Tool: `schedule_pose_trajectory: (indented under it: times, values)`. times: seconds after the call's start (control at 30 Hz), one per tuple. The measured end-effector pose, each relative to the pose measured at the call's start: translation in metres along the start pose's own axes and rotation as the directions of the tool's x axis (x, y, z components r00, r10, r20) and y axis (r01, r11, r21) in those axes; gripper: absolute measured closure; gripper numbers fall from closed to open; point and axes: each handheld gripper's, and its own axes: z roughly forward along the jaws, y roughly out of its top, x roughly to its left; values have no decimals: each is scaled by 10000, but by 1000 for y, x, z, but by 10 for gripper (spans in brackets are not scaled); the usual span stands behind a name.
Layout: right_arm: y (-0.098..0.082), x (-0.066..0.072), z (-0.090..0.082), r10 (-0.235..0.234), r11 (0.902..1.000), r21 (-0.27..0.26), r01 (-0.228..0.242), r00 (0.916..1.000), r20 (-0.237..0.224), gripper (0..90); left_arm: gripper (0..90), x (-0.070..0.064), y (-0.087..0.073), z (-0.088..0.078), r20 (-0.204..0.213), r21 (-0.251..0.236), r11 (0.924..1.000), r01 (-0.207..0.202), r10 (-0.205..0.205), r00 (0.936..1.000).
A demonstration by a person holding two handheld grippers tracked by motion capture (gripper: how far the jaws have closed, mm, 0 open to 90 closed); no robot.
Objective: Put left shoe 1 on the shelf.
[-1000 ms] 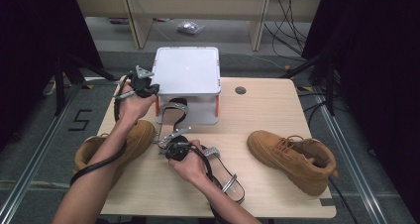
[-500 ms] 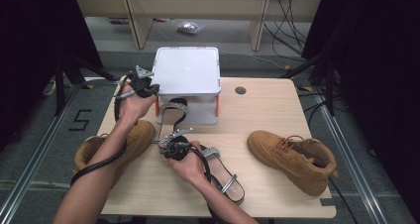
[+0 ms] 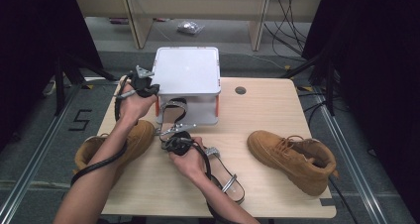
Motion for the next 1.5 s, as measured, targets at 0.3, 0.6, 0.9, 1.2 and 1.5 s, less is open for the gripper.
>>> schedule_pose_trajectory:
  times: [0.3, 0.6, 0.9, 1.2, 1.5]
  values:
    - [13, -8, 2, 28, 9998, -201, -20, 9991, 416, 900, 900, 0, 1, -1, -9, 152, 9997, -199, 199, 9998]
    - [33, -14, 8, -262, 9989, -352, 298, 9948, 986, 900, 900, -1, 1, 0, -9, 27, 10000, -42, 42, 10000]
    - [44, -18, 14, -491, 9978, -364, 546, 9891, 1391, 900, 900, 0, 1, 0, 2, 101, 9999, -58, 58, 10000]
    - [49, -20, 23, -336, 9958, -786, 478, 9843, 1732, 900, 900, 0, 1, 0, 2, 130, 9999, -87, 87, 10000]
    - [59, -21, 30, -469, 9936, -916, 654, 9803, 1918, 900, 900, 0, 1, 0, 9, 102, 9999, -63, 63, 10000]
